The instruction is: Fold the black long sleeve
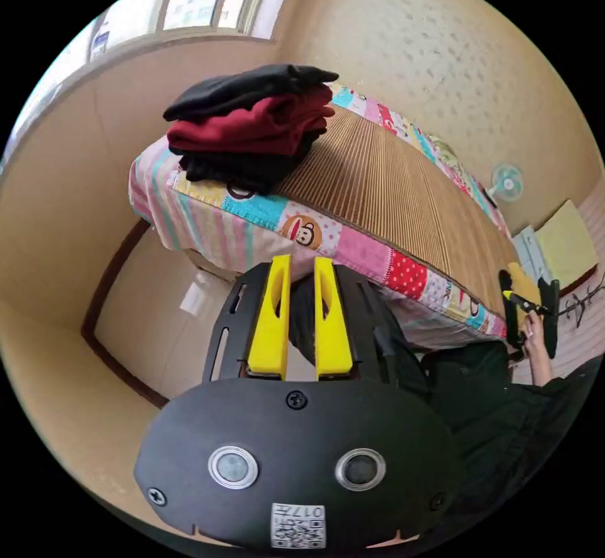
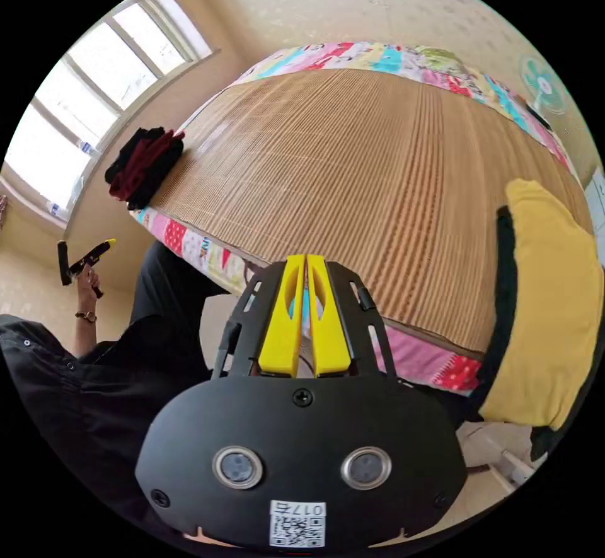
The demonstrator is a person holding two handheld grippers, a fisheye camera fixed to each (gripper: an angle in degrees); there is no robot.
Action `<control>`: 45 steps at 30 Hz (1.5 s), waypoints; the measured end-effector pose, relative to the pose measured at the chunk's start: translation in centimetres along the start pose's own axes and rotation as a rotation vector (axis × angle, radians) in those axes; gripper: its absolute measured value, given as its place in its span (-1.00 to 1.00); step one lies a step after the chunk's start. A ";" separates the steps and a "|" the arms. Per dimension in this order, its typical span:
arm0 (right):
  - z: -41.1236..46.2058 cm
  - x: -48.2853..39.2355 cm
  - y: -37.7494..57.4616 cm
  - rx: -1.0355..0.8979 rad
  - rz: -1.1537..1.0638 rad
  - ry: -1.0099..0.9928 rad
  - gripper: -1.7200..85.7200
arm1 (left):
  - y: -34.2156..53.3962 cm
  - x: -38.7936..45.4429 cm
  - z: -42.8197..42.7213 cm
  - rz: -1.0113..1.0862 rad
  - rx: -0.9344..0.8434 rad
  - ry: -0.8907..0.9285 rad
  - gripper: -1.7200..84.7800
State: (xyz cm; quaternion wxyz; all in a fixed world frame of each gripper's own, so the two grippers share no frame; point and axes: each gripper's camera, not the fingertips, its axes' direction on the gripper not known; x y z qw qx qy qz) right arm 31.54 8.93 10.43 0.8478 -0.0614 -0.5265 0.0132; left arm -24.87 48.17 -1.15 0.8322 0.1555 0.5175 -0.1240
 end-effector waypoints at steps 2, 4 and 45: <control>-5.5 2.0 2.8 0.085 0.034 0.102 -0.95 | -2.6 5.3 -0.7 0.174 0.009 -0.129 -0.85; -11.3 3.2 5.9 0.224 0.089 0.241 -0.95 | -4.2 10.7 -1.9 0.321 0.086 -0.276 -0.89; -46.3 -8.8 -12.6 1.061 0.009 0.399 -0.89 | 1.6 15.9 4.3 0.470 0.397 1.061 -0.98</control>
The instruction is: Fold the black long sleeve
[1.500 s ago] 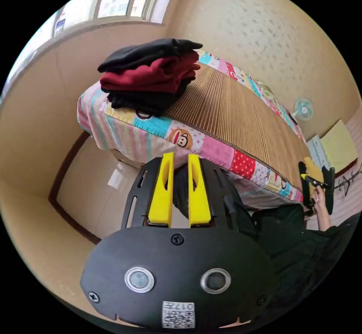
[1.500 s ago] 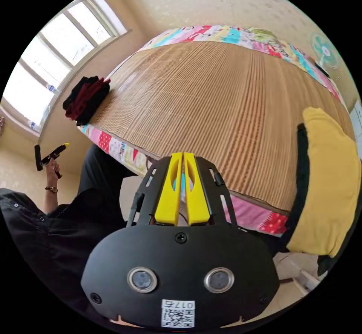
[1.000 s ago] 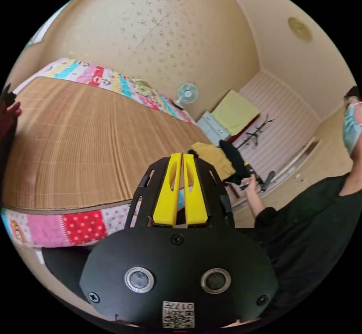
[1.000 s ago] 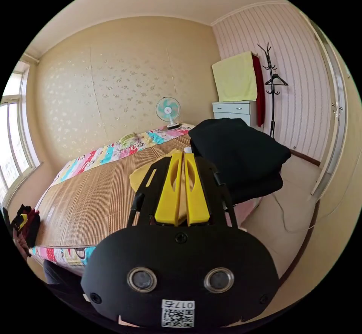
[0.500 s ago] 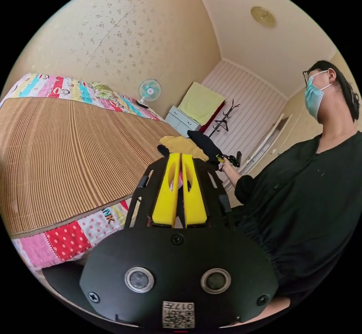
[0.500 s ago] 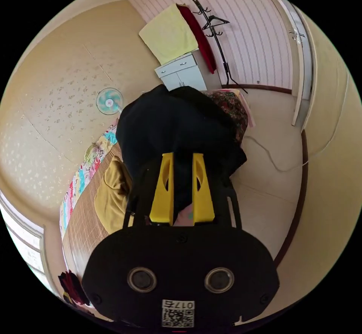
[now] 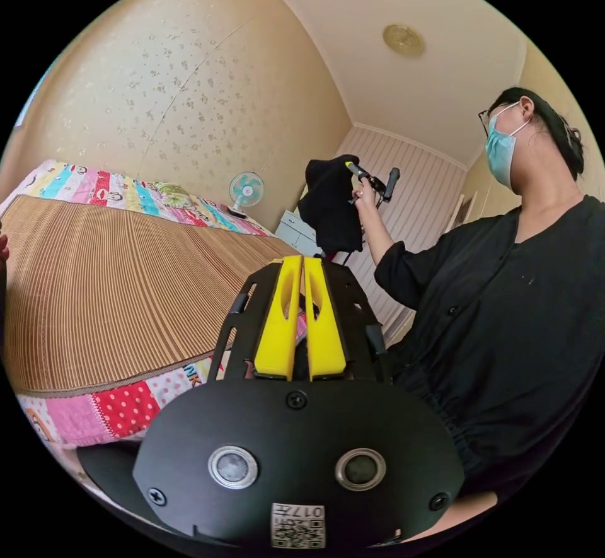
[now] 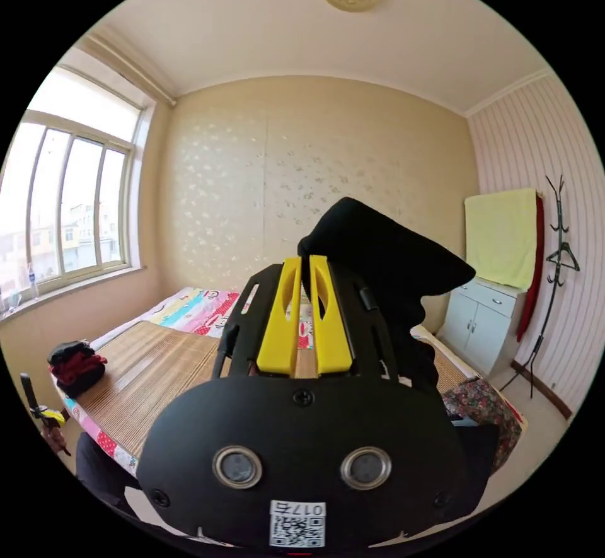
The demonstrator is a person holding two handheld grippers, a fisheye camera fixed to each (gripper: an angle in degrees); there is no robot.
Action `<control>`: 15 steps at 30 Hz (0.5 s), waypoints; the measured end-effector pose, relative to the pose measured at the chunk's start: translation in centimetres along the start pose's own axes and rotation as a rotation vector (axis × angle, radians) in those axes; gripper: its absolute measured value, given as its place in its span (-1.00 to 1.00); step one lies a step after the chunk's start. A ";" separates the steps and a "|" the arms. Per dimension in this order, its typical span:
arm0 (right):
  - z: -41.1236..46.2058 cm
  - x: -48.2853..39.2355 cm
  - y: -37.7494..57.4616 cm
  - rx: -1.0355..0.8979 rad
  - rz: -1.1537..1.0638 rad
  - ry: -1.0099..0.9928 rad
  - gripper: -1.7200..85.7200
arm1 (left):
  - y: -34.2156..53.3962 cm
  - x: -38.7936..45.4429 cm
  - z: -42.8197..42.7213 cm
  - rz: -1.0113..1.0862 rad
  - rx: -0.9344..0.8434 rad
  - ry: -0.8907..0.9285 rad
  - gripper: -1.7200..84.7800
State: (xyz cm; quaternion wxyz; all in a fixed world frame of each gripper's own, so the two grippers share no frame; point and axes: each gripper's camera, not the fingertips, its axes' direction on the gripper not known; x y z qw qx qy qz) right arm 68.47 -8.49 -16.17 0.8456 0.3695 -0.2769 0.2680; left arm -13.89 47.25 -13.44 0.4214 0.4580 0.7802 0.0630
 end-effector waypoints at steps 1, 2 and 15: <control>-0.4 -2.0 0.8 0.001 -0.024 -0.027 -0.89 | 0.2 -0.1 -0.1 -0.004 -0.002 -0.021 -0.98; -0.9 -5.8 2.9 -0.012 -0.066 -0.059 -0.89 | 0.5 -0.1 -0.2 -0.003 -0.012 -0.065 -0.98; 8.3 -29.6 42.8 -1.030 -0.056 -0.774 -0.93 | -2.6 -9.2 -0.4 -0.181 0.039 -0.239 -0.78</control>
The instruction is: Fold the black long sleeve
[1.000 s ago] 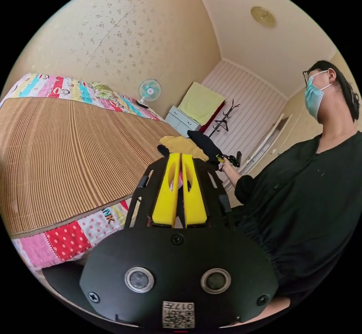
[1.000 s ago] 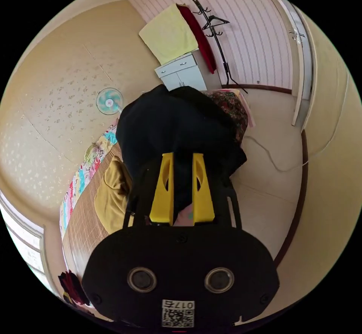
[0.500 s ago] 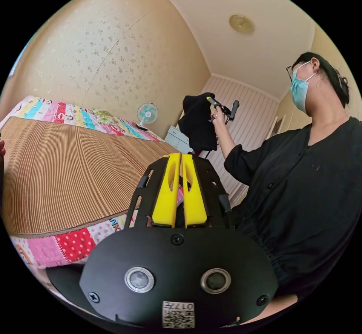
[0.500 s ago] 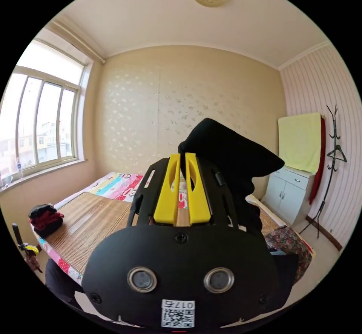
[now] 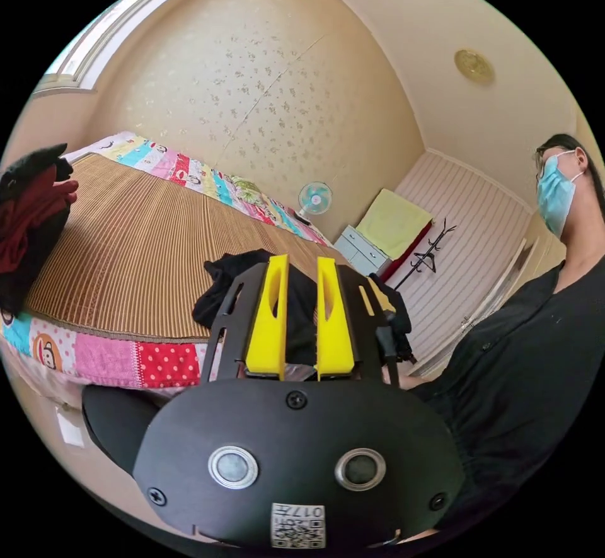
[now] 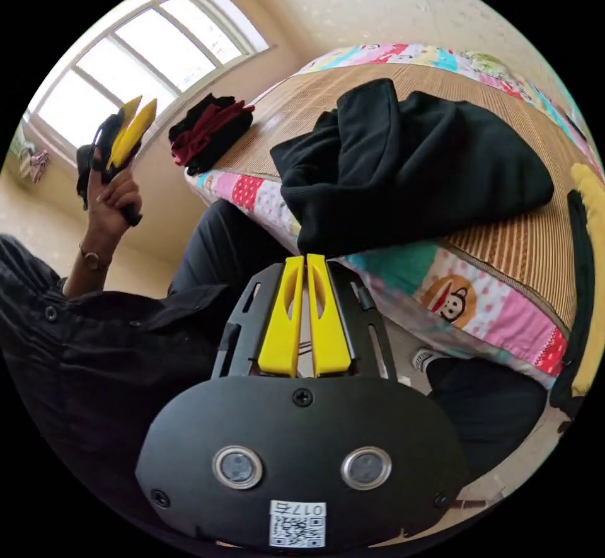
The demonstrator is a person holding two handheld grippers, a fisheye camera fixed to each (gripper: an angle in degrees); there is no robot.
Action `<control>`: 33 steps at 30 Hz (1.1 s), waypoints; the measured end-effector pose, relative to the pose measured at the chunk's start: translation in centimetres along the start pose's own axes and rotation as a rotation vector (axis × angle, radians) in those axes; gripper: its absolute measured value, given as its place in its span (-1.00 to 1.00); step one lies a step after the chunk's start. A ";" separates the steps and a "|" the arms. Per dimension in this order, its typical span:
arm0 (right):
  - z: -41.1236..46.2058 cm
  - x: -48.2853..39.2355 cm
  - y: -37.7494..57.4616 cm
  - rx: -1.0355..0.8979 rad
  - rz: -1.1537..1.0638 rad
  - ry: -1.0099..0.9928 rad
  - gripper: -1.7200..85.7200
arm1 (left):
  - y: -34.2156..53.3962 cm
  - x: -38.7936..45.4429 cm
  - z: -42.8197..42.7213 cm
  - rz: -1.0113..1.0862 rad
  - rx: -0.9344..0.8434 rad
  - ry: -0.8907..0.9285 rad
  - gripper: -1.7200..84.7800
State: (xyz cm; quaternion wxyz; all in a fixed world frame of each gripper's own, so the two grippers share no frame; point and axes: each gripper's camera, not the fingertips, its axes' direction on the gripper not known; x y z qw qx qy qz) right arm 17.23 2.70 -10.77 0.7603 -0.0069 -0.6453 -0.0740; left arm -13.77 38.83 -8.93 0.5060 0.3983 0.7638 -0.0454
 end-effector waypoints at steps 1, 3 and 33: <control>-0.2 -0.6 -0.2 0.009 -0.048 -0.013 -0.93 | -0.4 0.0 0.4 0.005 -0.001 -0.009 -0.78; -1.9 -1.5 -1.9 0.044 -0.234 -0.116 -0.93 | -1.2 -0.3 1.8 0.003 0.013 -0.056 -0.78; -6.7 22.6 5.4 0.165 0.419 0.256 -0.90 | -7.6 -27.9 16.2 -0.426 -0.258 -0.336 -0.64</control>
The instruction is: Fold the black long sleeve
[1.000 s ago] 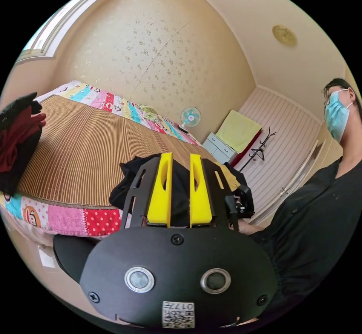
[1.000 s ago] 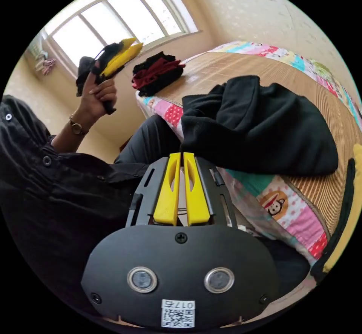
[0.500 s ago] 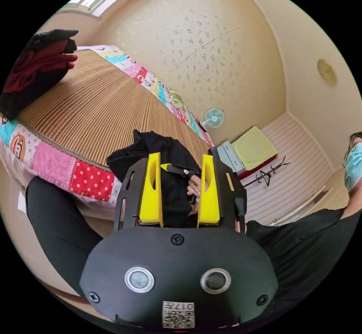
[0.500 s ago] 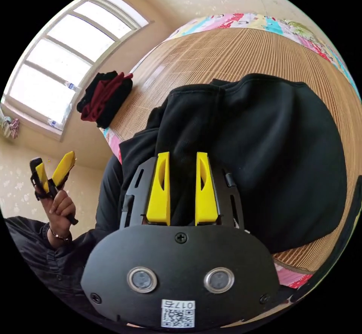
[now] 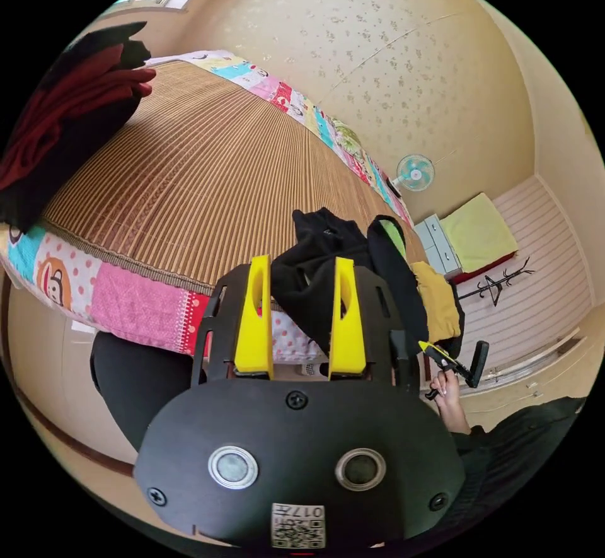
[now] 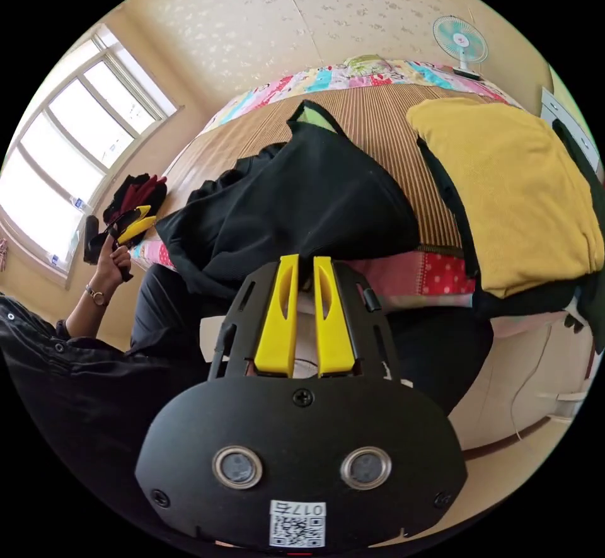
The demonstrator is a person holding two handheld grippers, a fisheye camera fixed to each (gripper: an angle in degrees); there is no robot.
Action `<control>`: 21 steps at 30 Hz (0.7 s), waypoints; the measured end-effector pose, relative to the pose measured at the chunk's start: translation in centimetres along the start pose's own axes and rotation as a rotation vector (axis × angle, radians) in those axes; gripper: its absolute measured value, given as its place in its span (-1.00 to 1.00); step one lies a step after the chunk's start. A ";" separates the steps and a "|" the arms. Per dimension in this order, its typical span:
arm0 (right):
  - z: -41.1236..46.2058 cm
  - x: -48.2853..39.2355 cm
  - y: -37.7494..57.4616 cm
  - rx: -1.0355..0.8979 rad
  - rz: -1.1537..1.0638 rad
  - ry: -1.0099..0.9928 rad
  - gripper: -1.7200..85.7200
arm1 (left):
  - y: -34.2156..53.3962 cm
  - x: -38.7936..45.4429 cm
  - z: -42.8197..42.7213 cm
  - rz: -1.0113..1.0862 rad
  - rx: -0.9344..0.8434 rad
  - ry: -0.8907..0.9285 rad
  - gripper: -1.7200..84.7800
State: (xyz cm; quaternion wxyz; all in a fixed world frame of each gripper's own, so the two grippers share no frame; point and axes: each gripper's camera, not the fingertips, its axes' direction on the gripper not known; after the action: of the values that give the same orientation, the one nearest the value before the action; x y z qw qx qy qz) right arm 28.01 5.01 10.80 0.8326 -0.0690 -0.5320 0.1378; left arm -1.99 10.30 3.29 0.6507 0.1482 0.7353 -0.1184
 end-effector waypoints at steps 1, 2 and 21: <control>0.2 0.1 0.6 -0.012 0.003 0.009 -0.90 | 0.0 -0.7 0.4 -0.026 -0.005 -0.007 -0.64; 0.6 -0.1 1.4 -0.038 0.006 0.031 -0.91 | 0.6 -2.1 0.9 -0.072 -0.001 0.009 -0.64; -4.6 1.4 -0.6 -0.061 -0.331 -0.566 -0.89 | -3.7 -5.2 -1.4 0.325 0.084 1.129 -0.96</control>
State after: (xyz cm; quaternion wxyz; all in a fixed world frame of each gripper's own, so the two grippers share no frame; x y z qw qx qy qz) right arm 32.78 4.97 10.22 0.6603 0.0346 -0.7502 -0.0018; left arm -4.10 7.08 8.55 0.1617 0.3249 0.9304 0.0511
